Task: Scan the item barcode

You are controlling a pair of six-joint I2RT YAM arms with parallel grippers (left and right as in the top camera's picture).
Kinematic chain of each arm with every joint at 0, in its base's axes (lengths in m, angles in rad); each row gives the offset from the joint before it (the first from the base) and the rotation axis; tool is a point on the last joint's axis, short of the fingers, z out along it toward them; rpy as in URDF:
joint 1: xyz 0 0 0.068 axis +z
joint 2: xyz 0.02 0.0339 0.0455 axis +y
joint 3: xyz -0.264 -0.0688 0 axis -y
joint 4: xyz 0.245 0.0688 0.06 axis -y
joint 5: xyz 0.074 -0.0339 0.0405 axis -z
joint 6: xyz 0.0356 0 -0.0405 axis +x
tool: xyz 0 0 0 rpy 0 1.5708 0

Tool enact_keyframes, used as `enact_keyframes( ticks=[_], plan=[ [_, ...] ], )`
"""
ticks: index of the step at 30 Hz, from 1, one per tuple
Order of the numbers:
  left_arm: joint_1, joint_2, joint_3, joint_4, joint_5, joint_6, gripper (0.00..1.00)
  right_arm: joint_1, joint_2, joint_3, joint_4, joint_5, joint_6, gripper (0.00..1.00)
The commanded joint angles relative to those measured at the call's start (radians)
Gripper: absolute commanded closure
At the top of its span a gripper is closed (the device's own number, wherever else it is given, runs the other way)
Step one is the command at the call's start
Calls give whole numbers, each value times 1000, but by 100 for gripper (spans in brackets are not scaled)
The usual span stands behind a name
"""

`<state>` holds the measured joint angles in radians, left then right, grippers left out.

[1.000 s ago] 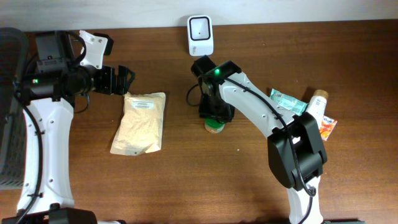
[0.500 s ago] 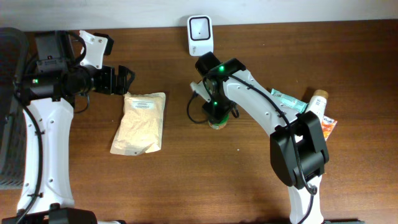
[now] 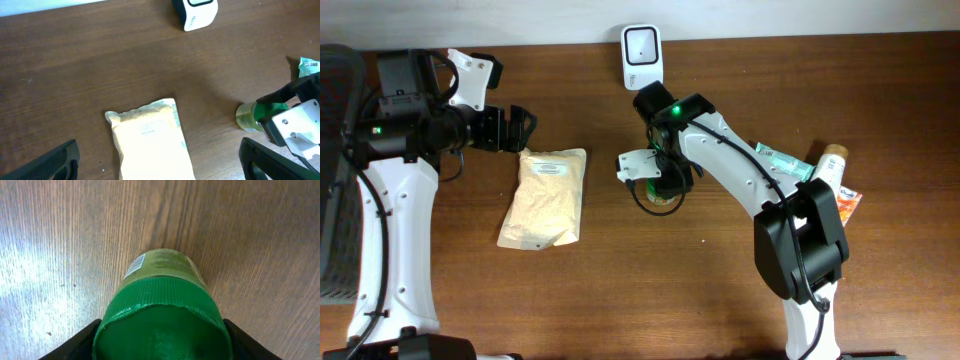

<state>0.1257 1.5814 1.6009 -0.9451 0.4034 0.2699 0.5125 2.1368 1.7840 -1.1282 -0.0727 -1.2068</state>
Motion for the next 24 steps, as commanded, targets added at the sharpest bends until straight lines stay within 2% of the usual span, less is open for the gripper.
enact_keyframes(
  ticks=[1, 5, 8, 12, 14, 18, 22, 24],
  plan=[
    [6, 6, 5, 1, 0, 16, 1, -4, 13, 15, 2, -13, 42, 2],
    [6, 6, 5, 1, 0, 16, 1, -4, 13, 32, 2, -13, 259, 2],
    [6, 6, 5, 1, 0, 16, 1, -2, 0, 127, -36, -19, 552, 2],
    [6, 6, 5, 1, 0, 16, 1, -2, -5, 353, -229, -55, 930, 2],
    [6, 6, 5, 1, -1, 16, 1, -2, -6, 470, -343, -134, 1083, 2],
    [6, 6, 5, 1, 0, 16, 1, -2, -6, 552, -472, -294, 1133, 2],
    [6, 6, 5, 1, 0, 16, 1, -2, -4, 542, -560, -220, 1134, 1],
    [6, 6, 5, 1, 0, 16, 1, -2, -5, 542, -571, -204, 1138, 9]
  ],
)
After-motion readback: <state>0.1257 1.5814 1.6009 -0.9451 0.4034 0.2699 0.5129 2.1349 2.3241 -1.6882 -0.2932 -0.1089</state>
